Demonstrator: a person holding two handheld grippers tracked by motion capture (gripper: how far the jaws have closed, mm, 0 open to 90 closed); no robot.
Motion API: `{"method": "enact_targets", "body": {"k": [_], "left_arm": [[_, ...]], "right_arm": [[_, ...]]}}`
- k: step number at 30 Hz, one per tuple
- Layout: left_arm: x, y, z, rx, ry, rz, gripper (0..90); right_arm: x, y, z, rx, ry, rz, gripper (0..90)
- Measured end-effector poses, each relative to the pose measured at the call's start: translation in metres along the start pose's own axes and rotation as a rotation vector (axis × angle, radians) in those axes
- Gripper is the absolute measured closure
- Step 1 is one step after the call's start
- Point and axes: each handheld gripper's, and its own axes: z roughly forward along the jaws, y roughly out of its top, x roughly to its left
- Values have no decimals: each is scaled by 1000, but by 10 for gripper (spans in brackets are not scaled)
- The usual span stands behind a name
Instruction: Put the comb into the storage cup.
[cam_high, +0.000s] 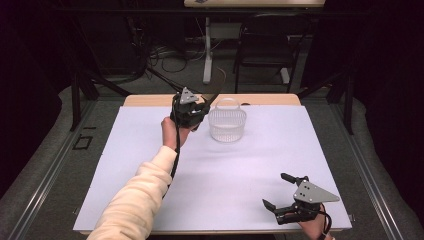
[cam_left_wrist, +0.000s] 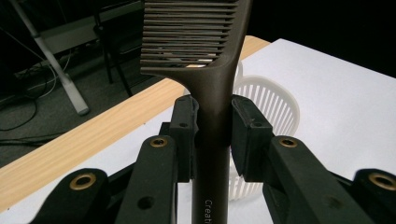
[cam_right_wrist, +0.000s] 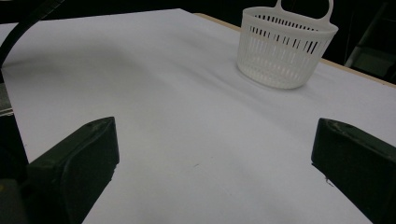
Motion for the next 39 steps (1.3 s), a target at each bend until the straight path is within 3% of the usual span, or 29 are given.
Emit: {"method": "enact_targets", "body": {"k": [18, 39], "left_arm": [[-2, 9, 7, -40, -19, 1, 723], [-3, 13, 16, -41, -24, 7, 723]], "right_arm": [[0, -1, 2, 6, 3, 7, 2], [0, 0, 1, 6, 2, 6, 2]]}}
